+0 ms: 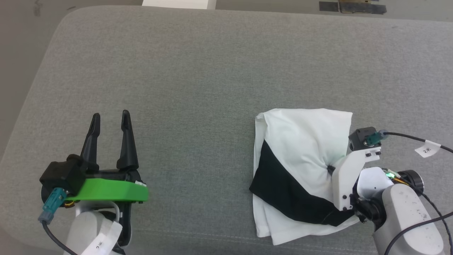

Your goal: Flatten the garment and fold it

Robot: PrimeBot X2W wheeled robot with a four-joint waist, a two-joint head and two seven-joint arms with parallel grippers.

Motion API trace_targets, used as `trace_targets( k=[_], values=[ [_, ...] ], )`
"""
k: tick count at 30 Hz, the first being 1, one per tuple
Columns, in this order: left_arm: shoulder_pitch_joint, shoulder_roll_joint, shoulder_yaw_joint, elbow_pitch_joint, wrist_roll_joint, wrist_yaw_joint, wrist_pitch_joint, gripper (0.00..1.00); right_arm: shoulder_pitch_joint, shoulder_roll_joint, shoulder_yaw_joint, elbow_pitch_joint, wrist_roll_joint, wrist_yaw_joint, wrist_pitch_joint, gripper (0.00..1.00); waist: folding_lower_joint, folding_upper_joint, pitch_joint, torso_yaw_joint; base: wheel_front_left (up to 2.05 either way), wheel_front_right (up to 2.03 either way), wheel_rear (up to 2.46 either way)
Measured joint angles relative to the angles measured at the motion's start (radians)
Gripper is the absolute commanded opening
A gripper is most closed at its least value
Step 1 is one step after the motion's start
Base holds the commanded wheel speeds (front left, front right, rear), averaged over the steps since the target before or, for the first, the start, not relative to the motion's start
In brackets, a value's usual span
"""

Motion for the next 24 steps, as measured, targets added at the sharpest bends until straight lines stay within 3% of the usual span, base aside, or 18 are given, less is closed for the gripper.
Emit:
trace_targets(
  k=[6, 12, 18, 24],
  values=[
    [0.002, 0.000, 0.002, 0.002, 0.000, 0.000, 0.000, 1.00, -0.033, -0.081, 0.082, -0.019, 0.026, 0.001, 0.012, 0.00, 0.0000, 0.0000, -0.002, -0.054, 0.00, 0.00, 0.00],
    [-0.006, 0.002, 0.018, 0.003, 0.000, -0.001, 0.000, 1.00, -0.091, -0.204, 0.121, -0.031, 0.064, 0.001, 0.054, 0.00, 0.0000, 0.0000, 0.010, -0.157, 0.00, 0.00, 0.00],
    [-0.061, 0.015, 0.005, -0.004, 0.008, -0.001, 0.000, 1.00, -0.186, -0.295, 0.069, 0.009, 0.092, 0.001, 0.060, 0.00, 0.0000, 0.0000, 0.050, -0.265, 0.00, 0.00, 0.00],
    [-0.148, 0.044, -0.022, -0.041, 0.018, -0.001, 0.015, 1.00, -0.282, -0.379, -0.031, 0.054, 0.085, 0.001, 0.028, 0.00, 0.0001, 0.0000, 0.143, -0.324, 0.00, 0.00, 0.00]
  ],
)
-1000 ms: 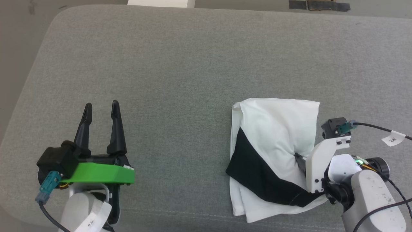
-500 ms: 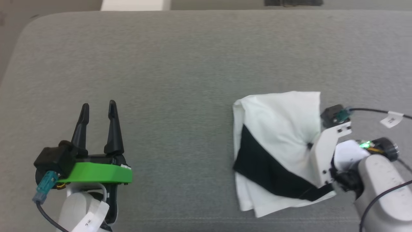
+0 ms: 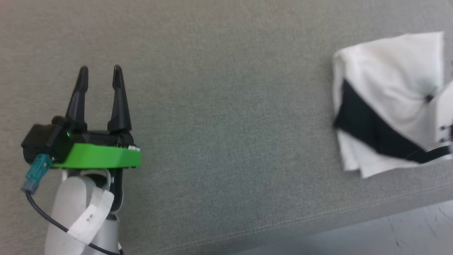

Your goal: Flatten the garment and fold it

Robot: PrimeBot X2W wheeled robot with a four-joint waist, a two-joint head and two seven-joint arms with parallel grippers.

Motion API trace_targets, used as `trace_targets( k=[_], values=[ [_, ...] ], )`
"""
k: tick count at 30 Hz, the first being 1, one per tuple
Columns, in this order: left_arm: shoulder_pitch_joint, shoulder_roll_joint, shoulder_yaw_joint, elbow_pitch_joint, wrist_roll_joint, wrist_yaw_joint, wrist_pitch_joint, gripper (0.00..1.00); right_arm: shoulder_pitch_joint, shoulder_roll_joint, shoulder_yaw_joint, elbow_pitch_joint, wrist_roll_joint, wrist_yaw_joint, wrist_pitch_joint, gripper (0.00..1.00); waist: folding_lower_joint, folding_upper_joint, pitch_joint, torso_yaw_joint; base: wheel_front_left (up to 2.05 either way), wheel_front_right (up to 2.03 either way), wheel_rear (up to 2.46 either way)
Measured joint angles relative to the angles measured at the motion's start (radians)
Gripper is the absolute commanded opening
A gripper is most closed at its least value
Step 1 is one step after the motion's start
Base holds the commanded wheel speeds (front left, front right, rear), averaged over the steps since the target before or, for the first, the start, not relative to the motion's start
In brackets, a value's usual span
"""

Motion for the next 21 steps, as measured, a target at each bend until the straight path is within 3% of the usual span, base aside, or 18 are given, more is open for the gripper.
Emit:
trace_targets(
  k=[9, 15, 16, 17, 21],
  values=[
    [-0.049, 0.057, -0.004, -0.085, 0.032, 0.001, 0.050, 1.00, -0.105, -0.122, -0.179, 0.098, -0.101, 0.000, -0.009, 0.00, 0.0001, 0.0000, 0.179, -0.008, 0.00, 0.00, 0.00],
    [-0.059, 0.074, -0.008, -0.124, 0.038, 0.001, 0.066, 1.00, -0.170, -0.151, -0.343, 0.147, -0.212, 0.000, -0.021, 0.00, 0.0002, 0.0000, 0.284, 0.025, 0.00, 0.00, 0.00],
    [-0.059, 0.074, -0.009, -0.125, 0.038, 0.001, 0.066, 1.00, -0.178, -0.152, -0.365, 0.151, -0.245, 0.000, -0.031, 0.13, 0.0002, 0.0000, 0.298, 0.031, 0.00, 0.00, 0.00],
    [-0.059, 0.074, -0.011, -0.125, 0.038, 0.001, 0.066, 1.00, -0.182, -0.154, -0.382, 0.153, -0.268, 0.000, -0.038, 1.00, 0.0002, 0.0000, 0.306, 0.038, 0.00, 0.00, 0.00],
    [-0.059, 0.072, -0.018, -0.118, 0.038, 0.002, 0.062, 1.00, -0.205, -0.152, -0.469, 0.151, -0.341, 0.000, -0.089, 1.00, 0.0002, 0.0000, 0.323, 0.069, 0.00, 0.00, 0.00]
  ],
)
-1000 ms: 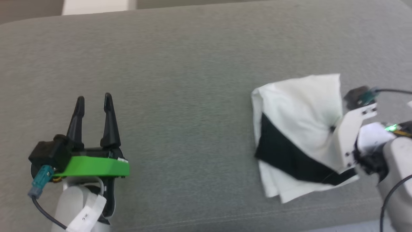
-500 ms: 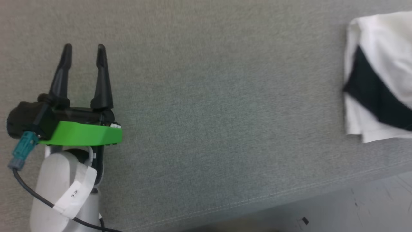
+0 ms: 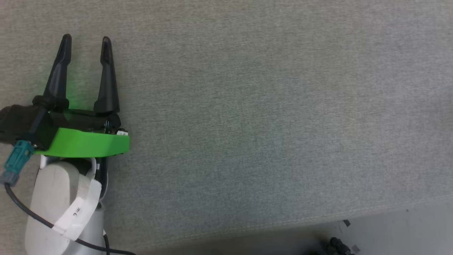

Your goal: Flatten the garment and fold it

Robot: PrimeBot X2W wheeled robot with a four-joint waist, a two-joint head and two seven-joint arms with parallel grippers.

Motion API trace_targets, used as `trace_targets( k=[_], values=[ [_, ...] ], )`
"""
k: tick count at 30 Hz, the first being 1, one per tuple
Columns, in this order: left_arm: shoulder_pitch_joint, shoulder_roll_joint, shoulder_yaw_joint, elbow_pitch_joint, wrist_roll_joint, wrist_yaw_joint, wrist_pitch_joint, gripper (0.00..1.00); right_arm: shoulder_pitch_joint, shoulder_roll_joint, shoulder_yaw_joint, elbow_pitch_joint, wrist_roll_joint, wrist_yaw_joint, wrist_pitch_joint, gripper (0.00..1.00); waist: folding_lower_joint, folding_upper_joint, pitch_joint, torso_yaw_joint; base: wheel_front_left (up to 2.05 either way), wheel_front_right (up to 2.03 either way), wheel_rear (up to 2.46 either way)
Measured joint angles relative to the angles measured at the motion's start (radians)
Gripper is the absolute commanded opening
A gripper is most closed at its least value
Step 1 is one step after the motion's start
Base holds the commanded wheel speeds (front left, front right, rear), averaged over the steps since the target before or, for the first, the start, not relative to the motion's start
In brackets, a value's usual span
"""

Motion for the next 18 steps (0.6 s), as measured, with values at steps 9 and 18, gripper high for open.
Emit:
trace_targets(
  k=[9, 18],
  values=[
    [0.040, -0.021, 0.021, 0.080, -0.023, 0.020, -0.042, 1.00, -0.060, 0.029, 0.115, -0.100, 0.063, 0.000, -0.195, 1.00, -0.0002, 0.0000, -0.090, 0.034, 0.00, 0.00, 0.00],
    [0.109, -0.058, 0.070, 0.150, -0.064, 0.081, -0.058, 1.00, -0.088, 0.202, 0.323, -0.324, 0.278, 0.000, -0.516, 1.00, -0.0003, 0.0000, -0.299, 0.051, 0.00, 0.00, 0.00]
  ],
)
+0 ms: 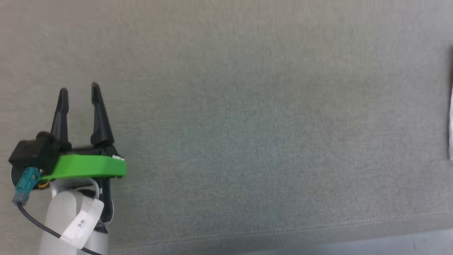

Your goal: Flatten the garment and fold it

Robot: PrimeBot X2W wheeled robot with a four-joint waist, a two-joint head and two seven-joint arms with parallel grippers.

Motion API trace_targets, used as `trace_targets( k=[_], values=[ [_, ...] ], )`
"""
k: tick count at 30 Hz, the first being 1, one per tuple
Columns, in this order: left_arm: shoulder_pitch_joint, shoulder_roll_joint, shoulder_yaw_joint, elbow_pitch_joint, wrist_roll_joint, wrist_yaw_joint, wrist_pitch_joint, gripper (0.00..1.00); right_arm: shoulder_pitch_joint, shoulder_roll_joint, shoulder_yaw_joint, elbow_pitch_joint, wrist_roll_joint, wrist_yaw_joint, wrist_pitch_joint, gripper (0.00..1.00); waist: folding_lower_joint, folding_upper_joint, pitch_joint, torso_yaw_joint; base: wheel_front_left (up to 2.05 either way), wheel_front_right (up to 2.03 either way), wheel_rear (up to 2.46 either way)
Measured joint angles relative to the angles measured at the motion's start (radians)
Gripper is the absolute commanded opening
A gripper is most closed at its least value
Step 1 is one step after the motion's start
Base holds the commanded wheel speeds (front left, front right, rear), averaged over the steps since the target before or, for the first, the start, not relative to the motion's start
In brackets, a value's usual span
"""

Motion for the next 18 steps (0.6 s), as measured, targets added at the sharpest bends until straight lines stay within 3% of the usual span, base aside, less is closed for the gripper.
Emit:
trace_targets(
  k=[4, 12, 18],
  values=[
    [0.029, -0.005, 0.017, 0.020, -0.007, 0.025, 0.000, 1.00, 0.057, 0.101, 0.025, -0.073, 0.041, 0.000, -0.114, 1.00, 0.0000, 0.0000, -0.078, 0.017, 0.00, 0.00, 0.00],
    [0.083, -0.015, 0.023, 0.041, -0.016, 0.061, 0.025, 1.00, 0.318, 0.293, 0.042, -0.178, 0.051, 0.000, -0.260, 1.00, 0.0000, 0.0000, -0.218, 0.065, 0.00, 0.00, 0.00],
    [0.113, -0.016, -0.007, 0.077, -0.008, 0.064, 0.050, 1.00, 0.535, 0.346, 0.032, -0.175, 0.044, 0.000, -0.303, 1.00, 0.0000, 0.0000, -0.296, 0.104, 0.00, 0.00, 0.00]
  ],
)
